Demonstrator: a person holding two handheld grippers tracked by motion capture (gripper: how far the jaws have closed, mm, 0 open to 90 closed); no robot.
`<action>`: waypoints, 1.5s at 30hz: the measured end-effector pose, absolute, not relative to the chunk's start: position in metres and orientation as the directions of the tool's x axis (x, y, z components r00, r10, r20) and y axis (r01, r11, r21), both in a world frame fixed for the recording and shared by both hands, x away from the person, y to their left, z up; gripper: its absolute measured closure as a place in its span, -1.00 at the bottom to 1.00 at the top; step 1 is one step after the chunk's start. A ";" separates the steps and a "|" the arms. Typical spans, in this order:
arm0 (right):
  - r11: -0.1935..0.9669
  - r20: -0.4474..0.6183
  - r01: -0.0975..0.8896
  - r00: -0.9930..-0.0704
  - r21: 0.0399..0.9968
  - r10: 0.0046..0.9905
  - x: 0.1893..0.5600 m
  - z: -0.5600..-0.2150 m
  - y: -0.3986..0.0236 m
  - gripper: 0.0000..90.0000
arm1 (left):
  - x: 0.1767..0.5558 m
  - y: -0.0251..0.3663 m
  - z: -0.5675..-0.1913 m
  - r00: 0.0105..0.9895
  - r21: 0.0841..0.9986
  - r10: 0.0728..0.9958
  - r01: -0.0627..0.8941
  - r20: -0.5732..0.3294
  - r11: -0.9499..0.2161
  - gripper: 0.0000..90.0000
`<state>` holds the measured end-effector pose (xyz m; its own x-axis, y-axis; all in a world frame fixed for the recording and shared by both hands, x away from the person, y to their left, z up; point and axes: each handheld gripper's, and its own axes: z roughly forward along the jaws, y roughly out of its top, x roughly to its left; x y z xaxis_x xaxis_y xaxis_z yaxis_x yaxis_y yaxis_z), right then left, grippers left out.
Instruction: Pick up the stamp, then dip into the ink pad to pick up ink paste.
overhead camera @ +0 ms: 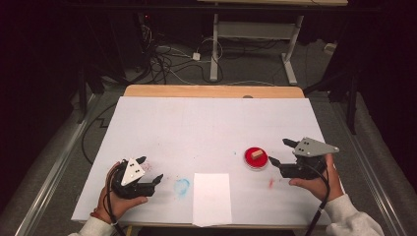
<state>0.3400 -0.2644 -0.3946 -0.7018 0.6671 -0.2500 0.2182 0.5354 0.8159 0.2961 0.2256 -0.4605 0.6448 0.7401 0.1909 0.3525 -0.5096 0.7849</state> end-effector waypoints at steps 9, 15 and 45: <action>0.580 -0.249 0.227 -0.739 0.783 0.626 0.350 -0.400 -0.256 -0.39 | 0.293 0.231 -0.462 0.639 0.782 0.748 0.368 0.180 -0.502 -0.57; 0.612 -0.245 0.229 -0.769 0.757 0.590 0.357 -0.400 -0.255 -0.35 | 0.291 0.232 -0.464 0.639 0.768 0.747 0.382 0.183 -0.514 -0.57; 0.979 -0.299 0.063 -0.947 0.196 0.121 0.424 -0.410 -0.188 0.10 | 0.292 0.225 -0.467 0.682 0.734 0.707 0.382 0.186 -0.562 -0.57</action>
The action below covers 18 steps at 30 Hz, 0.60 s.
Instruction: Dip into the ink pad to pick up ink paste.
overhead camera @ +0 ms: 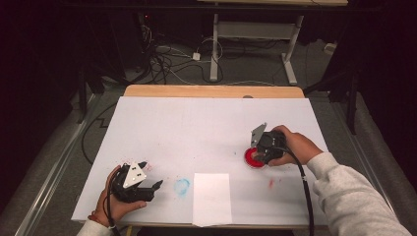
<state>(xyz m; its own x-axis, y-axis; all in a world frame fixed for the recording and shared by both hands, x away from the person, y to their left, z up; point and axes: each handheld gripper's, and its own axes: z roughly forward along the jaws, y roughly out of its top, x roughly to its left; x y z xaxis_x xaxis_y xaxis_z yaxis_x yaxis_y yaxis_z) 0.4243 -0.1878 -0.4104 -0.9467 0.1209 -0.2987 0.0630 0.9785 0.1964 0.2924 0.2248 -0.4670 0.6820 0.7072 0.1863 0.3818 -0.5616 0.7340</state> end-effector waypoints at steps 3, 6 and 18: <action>0.983 -0.293 0.064 -0.949 0.174 0.114 0.426 -0.414 -0.186 0.13 | 0.293 0.224 -0.467 0.685 0.729 0.704 0.383 0.188 -0.567 -0.57; 0.982 -0.288 0.059 -0.951 0.177 0.109 0.429 -0.415 -0.185 0.16 | 0.292 0.224 -0.467 0.684 0.732 0.706 0.383 0.186 -0.564 -0.57; 0.989 -0.281 0.018 -0.958 0.146 0.059 0.430 -0.421 -0.179 0.52 | 0.294 0.223 -0.468 0.685 0.720 0.704 0.390 0.189 -0.574 -0.57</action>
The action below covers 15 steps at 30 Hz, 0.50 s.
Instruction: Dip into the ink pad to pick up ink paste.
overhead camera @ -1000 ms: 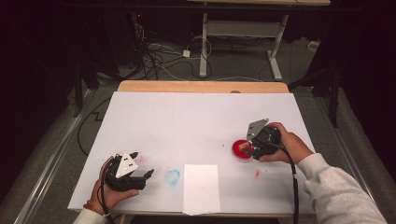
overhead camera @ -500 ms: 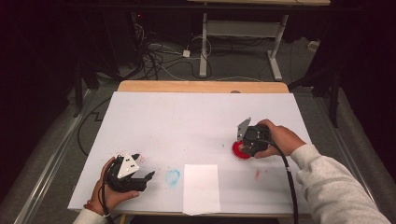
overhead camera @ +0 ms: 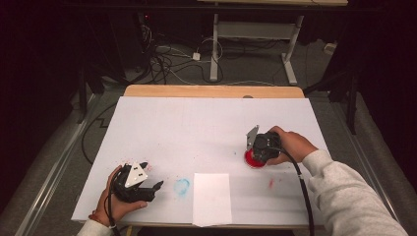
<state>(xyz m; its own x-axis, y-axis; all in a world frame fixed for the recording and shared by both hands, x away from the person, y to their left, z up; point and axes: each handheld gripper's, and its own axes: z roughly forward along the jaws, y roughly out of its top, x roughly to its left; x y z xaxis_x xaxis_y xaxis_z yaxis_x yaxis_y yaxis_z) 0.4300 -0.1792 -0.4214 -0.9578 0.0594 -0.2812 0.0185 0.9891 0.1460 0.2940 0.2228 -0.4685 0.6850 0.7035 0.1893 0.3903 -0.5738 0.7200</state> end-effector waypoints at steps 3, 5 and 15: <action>0.989 -0.272 0.008 -0.961 0.148 0.048 0.430 -0.420 -0.179 0.68 | 0.294 0.223 -0.469 0.684 0.721 0.705 0.393 0.186 -0.571 -0.57; 0.987 -0.268 0.002 -0.962 0.159 0.045 0.429 -0.419 -0.179 0.69 | 0.294 0.223 -0.469 0.686 0.721 0.704 0.392 0.185 -0.571 -0.57; 0.976 -0.269 0.060 -0.956 0.210 0.117 0.427 -0.405 -0.184 0.69 | 0.294 0.223 -0.468 0.689 0.720 0.700 0.391 0.185 -0.574 -0.57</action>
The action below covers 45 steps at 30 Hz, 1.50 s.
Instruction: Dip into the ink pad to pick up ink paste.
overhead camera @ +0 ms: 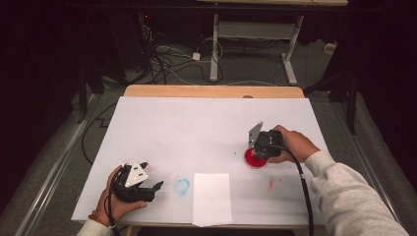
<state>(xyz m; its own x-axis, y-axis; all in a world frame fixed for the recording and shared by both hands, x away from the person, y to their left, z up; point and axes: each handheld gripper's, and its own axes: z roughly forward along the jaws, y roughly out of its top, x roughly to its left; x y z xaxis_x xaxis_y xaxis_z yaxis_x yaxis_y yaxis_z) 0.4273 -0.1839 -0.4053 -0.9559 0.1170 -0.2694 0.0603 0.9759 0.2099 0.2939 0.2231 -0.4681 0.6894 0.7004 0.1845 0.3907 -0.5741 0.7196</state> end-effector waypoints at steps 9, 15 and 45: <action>0.947 -0.262 0.129 -0.942 0.293 0.209 0.418 -0.387 -0.186 0.69 | 0.292 0.225 -0.465 0.670 0.736 0.715 0.379 0.200 -0.561 -0.57; 0.927 -0.250 0.189 -0.928 0.323 0.276 0.415 -0.382 -0.190 0.69 | 0.293 0.225 -0.464 0.674 0.738 0.709 0.368 0.208 -0.566 -0.57; 0.850 -0.183 0.359 -0.873 0.386 0.452 0.422 -0.405 -0.201 0.69 | 0.296 0.225 -0.466 0.678 0.736 0.711 0.383 0.187 -0.559 -0.58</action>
<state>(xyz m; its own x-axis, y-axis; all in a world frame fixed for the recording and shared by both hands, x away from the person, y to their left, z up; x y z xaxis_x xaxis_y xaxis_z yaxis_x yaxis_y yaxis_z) 0.4223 -0.2010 -0.4050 -0.8731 0.4518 -0.1830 0.3590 0.8499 0.3858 0.2959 0.2253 -0.4660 0.6780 0.7108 0.1874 0.3827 -0.5589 0.7356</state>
